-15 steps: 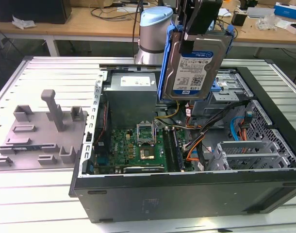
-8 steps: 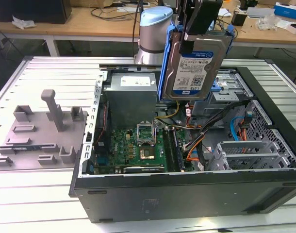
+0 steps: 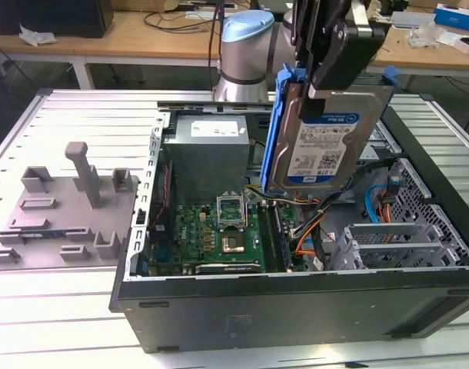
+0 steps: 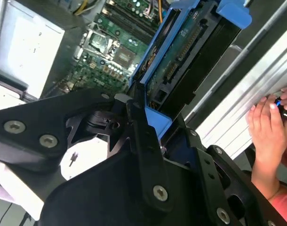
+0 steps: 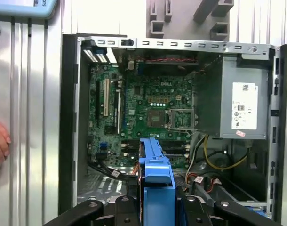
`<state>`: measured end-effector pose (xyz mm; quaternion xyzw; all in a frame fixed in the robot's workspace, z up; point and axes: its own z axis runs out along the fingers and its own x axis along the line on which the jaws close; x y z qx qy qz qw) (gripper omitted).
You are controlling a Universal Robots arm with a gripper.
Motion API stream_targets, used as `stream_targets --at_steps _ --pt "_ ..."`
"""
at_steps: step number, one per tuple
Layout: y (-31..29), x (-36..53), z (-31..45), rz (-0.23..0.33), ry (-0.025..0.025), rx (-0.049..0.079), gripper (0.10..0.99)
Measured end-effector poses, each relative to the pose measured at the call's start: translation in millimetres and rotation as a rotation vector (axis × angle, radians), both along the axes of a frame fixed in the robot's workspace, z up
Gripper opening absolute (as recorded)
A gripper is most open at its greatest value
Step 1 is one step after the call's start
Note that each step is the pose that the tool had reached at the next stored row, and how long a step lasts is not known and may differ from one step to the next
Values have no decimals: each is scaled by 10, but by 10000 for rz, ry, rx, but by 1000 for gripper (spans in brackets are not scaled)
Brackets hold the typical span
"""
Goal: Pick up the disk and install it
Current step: 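Insert the disk into the insertion slot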
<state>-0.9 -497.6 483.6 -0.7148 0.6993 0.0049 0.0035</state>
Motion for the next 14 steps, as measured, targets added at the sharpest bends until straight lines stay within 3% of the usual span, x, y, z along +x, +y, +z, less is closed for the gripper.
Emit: stream_targets --at_steps 1,2,14 --pt "-28 0 -10 -8 -58 5 369" --pt "-39 3 -15 -17 -74 9 369" --pt "-220 90 -74 -155 -82 111 369"
